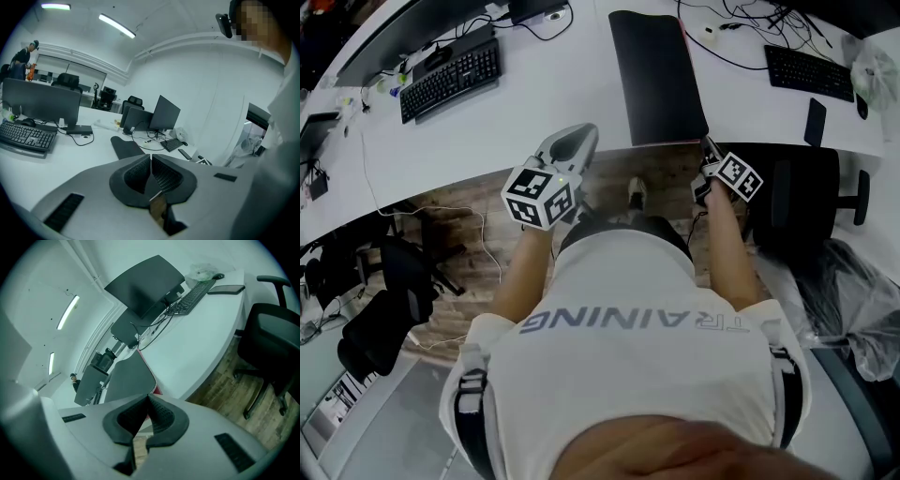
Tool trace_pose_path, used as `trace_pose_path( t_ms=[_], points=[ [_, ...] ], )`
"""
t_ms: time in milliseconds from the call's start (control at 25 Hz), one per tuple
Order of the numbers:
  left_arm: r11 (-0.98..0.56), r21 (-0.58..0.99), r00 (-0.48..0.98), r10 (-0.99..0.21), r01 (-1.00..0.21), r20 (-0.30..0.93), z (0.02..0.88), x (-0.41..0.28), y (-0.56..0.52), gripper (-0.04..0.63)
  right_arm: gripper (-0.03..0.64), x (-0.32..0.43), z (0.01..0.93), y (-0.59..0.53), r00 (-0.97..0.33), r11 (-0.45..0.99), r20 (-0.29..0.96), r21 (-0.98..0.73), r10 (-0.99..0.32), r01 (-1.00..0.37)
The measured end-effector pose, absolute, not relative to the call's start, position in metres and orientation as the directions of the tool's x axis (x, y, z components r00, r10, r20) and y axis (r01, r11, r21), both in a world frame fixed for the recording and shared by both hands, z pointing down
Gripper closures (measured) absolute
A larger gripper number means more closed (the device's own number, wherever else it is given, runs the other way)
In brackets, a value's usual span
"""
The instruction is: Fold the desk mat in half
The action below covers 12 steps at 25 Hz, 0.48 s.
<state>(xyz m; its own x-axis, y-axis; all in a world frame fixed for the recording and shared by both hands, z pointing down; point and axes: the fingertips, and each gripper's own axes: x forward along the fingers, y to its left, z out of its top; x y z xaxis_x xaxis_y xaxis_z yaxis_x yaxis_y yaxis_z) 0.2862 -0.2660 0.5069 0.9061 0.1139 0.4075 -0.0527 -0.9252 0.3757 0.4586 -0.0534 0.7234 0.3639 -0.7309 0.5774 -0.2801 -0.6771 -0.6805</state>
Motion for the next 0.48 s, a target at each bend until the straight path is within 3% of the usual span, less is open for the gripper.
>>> trace_pose_path(
  t_ms=[200,480],
  points=[
    [-0.928,0.37,0.911,0.111,-0.048,0.397,0.502,0.284,-0.267,0.557,0.591,0.455,0.73,-0.05,0.375,-0.701,0.597,-0.654,-0.709,-0.285],
    [-0.925,0.373,0.915,0.093,-0.066,0.392,0.499,0.266,-0.281,0.557,0.588,0.454,0.718,-0.059,0.401,-0.754,0.643,-0.497,-0.652,-0.429]
  ],
)
